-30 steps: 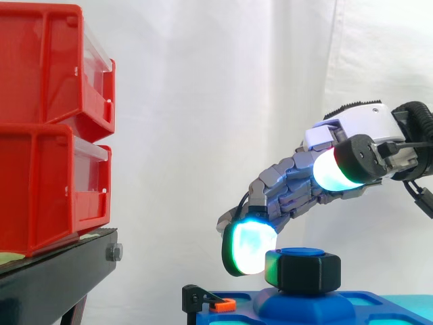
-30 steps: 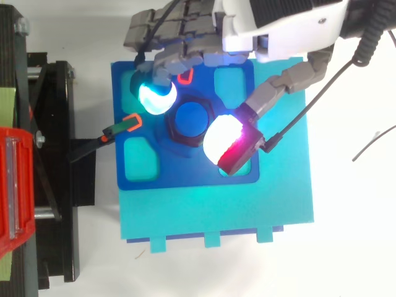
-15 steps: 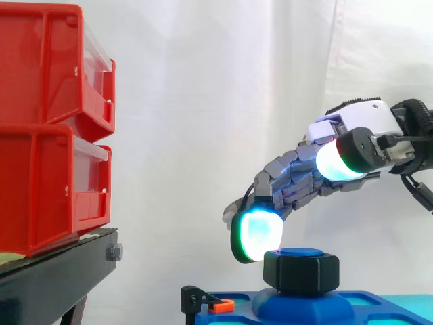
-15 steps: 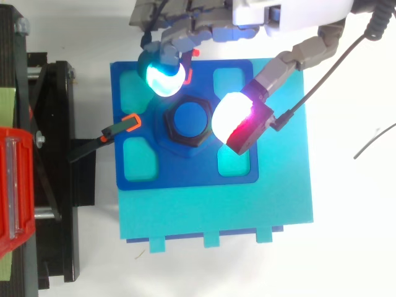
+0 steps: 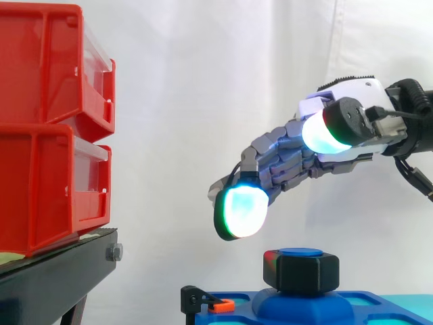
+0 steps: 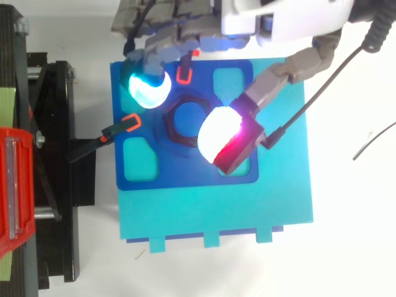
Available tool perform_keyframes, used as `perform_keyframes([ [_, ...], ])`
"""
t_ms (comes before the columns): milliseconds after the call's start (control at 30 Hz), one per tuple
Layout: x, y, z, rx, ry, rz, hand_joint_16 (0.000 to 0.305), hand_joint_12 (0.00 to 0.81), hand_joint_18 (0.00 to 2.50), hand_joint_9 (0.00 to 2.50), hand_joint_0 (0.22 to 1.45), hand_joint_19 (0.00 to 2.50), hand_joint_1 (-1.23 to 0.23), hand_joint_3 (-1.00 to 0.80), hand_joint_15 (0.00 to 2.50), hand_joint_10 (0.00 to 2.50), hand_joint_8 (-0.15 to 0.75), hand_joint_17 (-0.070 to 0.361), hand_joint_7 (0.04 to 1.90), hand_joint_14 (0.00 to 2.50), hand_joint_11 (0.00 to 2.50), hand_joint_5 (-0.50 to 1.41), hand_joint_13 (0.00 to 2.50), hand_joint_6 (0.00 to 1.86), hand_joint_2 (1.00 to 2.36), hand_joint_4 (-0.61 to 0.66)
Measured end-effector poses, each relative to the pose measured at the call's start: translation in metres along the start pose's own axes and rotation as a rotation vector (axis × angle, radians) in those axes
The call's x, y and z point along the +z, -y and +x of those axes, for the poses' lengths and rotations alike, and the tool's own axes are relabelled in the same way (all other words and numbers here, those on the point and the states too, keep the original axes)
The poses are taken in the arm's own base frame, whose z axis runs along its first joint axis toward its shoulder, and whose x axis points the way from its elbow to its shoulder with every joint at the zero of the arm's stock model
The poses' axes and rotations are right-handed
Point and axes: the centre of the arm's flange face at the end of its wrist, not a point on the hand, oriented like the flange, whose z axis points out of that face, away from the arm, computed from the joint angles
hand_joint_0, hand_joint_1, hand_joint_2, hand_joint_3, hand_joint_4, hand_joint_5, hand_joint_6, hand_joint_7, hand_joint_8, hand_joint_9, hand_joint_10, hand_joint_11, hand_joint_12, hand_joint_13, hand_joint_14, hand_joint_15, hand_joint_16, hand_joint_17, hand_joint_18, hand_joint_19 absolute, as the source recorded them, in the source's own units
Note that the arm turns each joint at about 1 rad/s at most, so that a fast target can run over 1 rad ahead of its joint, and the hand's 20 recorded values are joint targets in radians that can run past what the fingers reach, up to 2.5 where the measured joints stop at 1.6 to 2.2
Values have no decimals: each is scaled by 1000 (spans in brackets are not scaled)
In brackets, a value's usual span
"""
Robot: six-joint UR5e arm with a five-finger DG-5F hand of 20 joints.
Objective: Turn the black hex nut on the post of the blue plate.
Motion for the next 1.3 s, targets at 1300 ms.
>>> perform_keyframes([
  [1300,14,-20,45,24,-48,20,55,375,308,238,483,307,-257,-500,38,0,278,123,811,1,0,-202,264,503,1000,280],
])
